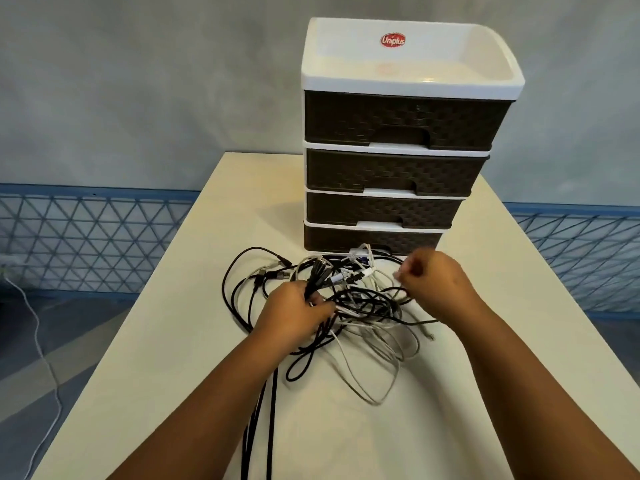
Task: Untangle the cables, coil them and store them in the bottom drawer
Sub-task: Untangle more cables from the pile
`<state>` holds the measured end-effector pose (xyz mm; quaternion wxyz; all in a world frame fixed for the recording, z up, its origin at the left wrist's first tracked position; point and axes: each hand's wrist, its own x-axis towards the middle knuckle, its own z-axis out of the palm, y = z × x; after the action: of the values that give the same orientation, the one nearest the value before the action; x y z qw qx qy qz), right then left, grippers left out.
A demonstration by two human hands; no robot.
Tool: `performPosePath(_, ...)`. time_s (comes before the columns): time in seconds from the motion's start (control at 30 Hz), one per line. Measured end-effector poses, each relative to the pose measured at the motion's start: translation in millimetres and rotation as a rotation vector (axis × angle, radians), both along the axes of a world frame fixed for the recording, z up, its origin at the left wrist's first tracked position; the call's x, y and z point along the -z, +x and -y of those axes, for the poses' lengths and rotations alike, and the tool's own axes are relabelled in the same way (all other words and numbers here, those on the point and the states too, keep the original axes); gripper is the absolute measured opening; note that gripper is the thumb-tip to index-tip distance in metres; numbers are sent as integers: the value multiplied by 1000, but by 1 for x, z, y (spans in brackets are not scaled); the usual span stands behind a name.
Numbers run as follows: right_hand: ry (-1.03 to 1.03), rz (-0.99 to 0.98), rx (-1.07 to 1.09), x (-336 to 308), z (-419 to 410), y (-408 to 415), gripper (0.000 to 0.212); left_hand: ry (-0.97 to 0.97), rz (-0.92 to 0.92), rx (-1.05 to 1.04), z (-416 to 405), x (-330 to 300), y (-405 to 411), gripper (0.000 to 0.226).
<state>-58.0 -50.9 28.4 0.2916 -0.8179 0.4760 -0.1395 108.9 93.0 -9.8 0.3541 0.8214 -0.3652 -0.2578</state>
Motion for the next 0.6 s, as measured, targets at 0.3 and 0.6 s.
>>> performPosePath(0.3, -350, 211, 30, 11, -34, -4, 4, -127, -150, -106, 1, -4, 7, 24)
performPosePath(0.6, -565, 51, -776, 10, -96, 0, 25, -155, -197, -125, 0, -10, 13, 26)
